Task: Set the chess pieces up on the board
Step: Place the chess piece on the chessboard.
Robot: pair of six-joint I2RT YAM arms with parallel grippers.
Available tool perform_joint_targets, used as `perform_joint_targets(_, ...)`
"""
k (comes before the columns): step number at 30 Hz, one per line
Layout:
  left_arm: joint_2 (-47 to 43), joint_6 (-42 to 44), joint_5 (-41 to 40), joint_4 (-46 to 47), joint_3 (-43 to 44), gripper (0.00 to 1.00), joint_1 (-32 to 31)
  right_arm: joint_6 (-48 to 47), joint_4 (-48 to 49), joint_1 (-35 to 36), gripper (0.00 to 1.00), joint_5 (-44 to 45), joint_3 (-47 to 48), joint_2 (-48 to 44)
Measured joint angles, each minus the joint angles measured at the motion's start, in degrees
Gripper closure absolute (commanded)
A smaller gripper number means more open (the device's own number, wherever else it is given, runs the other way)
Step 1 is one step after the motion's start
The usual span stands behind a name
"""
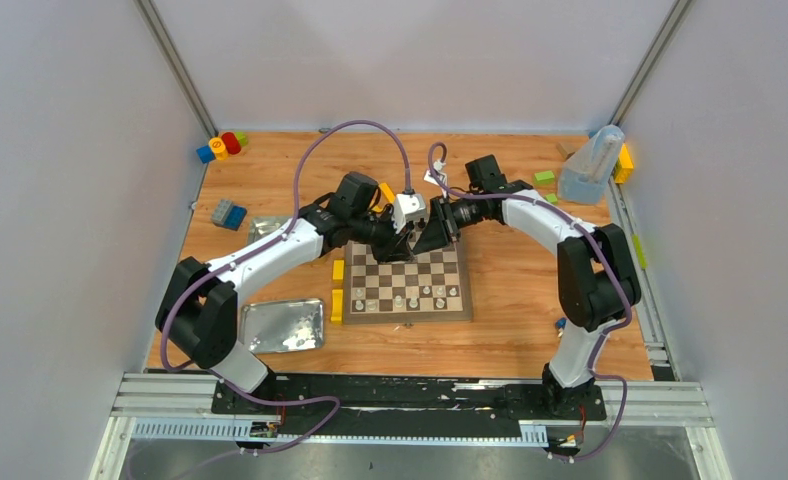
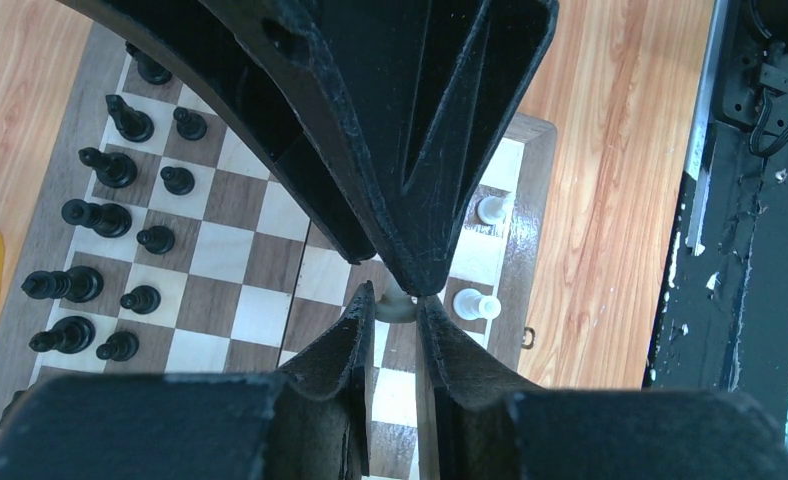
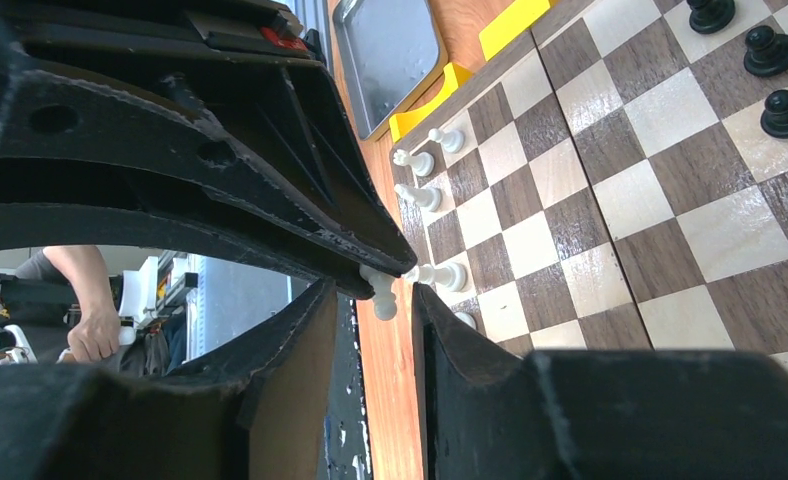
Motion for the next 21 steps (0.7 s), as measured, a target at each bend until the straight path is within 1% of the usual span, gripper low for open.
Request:
perform_joint_targets(7, -0.09, -0.02, -0.04, 0.00, 0.00, 0.88, 0.00, 0.00, 0.00, 0.00, 0.70, 0.00, -0.09, 0.28)
perform_joint_targets(16, -0.11, -0.11, -0.28, 0.02, 0.00, 0.88, 0.00, -0.02, 0.13, 0.00, 0.71, -0.57, -0.59, 0.39)
perform_joint_targets(21, -0.13, -0.15, -0.50, 0.02, 0.00, 0.88, 0.00, -0.02, 0.13, 0.00, 0.78, -0.98, -0.92, 0.55)
